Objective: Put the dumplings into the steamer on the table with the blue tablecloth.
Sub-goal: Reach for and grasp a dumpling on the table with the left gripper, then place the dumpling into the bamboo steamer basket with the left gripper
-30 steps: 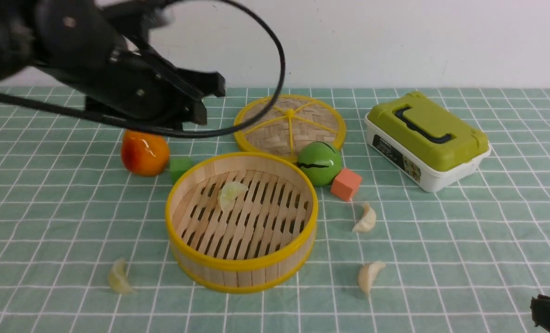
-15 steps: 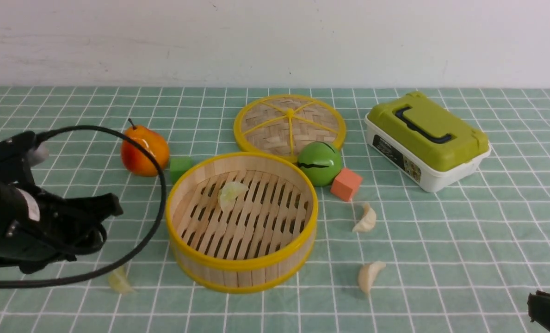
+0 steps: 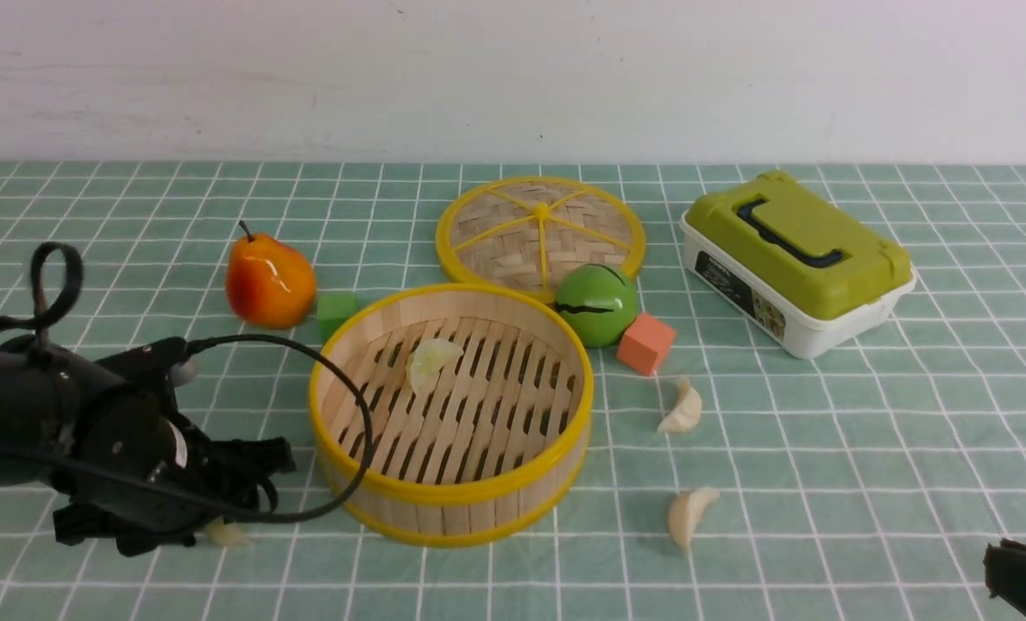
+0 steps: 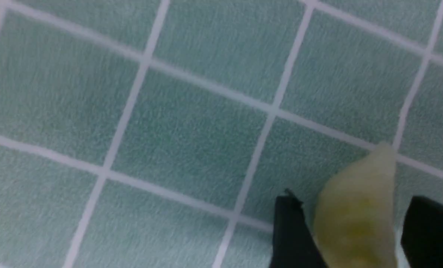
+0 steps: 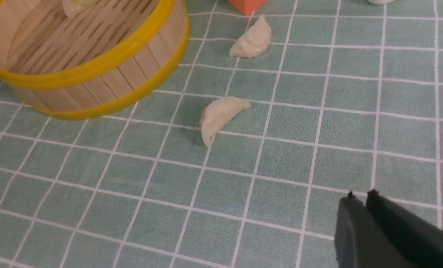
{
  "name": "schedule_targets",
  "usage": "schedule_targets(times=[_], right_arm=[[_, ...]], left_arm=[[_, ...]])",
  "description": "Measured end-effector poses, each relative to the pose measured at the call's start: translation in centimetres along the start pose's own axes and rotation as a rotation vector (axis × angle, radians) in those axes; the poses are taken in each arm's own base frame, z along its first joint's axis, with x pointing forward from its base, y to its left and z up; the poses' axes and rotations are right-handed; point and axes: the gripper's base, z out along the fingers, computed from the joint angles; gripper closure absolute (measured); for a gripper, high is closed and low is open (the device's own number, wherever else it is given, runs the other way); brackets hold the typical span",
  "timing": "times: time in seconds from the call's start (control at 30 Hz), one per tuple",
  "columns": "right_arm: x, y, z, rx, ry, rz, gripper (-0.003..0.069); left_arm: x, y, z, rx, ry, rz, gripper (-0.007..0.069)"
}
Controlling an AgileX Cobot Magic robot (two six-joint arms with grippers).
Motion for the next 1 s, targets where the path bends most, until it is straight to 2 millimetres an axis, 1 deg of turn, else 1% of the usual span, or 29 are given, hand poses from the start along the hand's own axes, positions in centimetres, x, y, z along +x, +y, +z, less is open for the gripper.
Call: schedule_targets(times=[0.03,0.07,0.1,0.13,0.2,0.3,0.37,0.43,0.47,0.5,0.53,0.57,0.6,0.63,0.67,0.7,0.73,0.8,0.83,0.87,0.9,0.93,1.0], right_arm=[[0.0,0.0,0.0,-0.003,-0.001,0.006,0.0616],[0.0,0.0,0.0,-0.004,-0.001,0.01,0.0617],[0.0,0.1,0.0,-0.007,-0.002,0.017,0.0615],[0.0,0.1,0.0,-0.008,-0.003,0.019,0.0614],[0.0,0.1,0.0,-0.009,-0.002,0.021,0.0611],[0.0,0.1,0.0,-0.009,-0.002,0.021,0.0607],[0.0,0.1,0.0,-0.009,-0.002,0.021,0.0606],[0.0,0.1,0.0,-0.009,-0.003,0.021,0.0606],[0.0,0.1,0.0,-0.009,-0.003,0.021,0.0606],[0.0,0.1,0.0,-0.008,-0.005,0.022,0.0606],[-0.1,0.1,0.0,-0.007,-0.009,0.022,0.0606],[-0.1,0.1,0.0,-0.007,-0.009,0.022,0.0606],[-0.1,0.1,0.0,-0.007,-0.009,0.022,0.0606],[-0.1,0.1,0.0,-0.007,-0.012,0.024,0.0606],[-0.1,0.1,0.0,-0.008,-0.013,0.025,0.0604],[-0.1,0.1,0.0,-0.008,-0.014,0.027,0.0601],[-0.1,0.1,0.0,-0.009,-0.013,0.028,0.0601],[-0.1,0.1,0.0,-0.01,-0.008,0.028,0.0599],[0.0,0.1,0.0,-0.011,-0.004,0.028,0.0598],[0.1,0.1,0.0,-0.014,0.005,0.028,0.0597],[0.1,0.1,0.0,-0.016,0.012,0.028,0.0597],[0.2,0.2,0.0,-0.019,0.02,0.03,0.0597],[0.3,0.2,0.0,-0.024,0.028,0.035,0.0597]], left_arm=[[0.0,0.0,0.1,-0.005,0.003,0.006,0.0309],[0.0,0.0,0.1,-0.007,0.005,0.007,0.034],[-0.2,0.0,0.1,-0.013,0.006,0.006,0.0415],[-0.3,-0.1,0.0,-0.016,0.007,0.001,0.0439],[-0.7,-0.2,-0.5,-0.028,0.014,-0.007,0.0433],[-2.3,-0.8,-3.3,-0.029,-0.014,0.025,0.043],[-3.9,-1.6,-5.9,0.011,-0.067,0.045,0.043],[-5.3,-3.0,-8.9,0.079,-0.124,0.083,0.043],[-5.9,-4.2,-10.5,0.129,-0.153,0.111,0.043],[-6.0,-4.7,-11.1,0.154,-0.162,0.134,0.043],[-6.5,-6.3,-12.5,0.216,-0.197,0.201,0.043],[-6.5,-6.6,-12.7,0.228,-0.201,0.198,0.043],[-6.5,-7.9,-13.4,0.275,-0.218,0.249,0.043],[-6.3,-9.8,-13.8,0.333,-0.228,0.33,0.043],[-6.3,-11.0,-13.7,0.362,-0.229,0.374,0.043],[-6.3,-12.5,-13.0,0.381,-0.22,0.429,0.043],[-6.2,-13.2,-12.6,0.388,-0.209,0.45,0.043],[-6.4,-14.9,-10.4,0.382,-0.181,0.502,0.043],[-6.4,-15.2,-9.4,0.374,-0.166,0.517,0.043],[-6.5,-15.8,-7.7,0.36,-0.143,0.54,0.043],[-6.5,-16.2,-6.6,0.351,-0.128,0.554,0.043],[-6.6,-16.8,-4.7,0.337,-0.103,0.573,0.043],[-6.5,-17.2,-3.0,0.323,-0.076,0.586,0.043]])
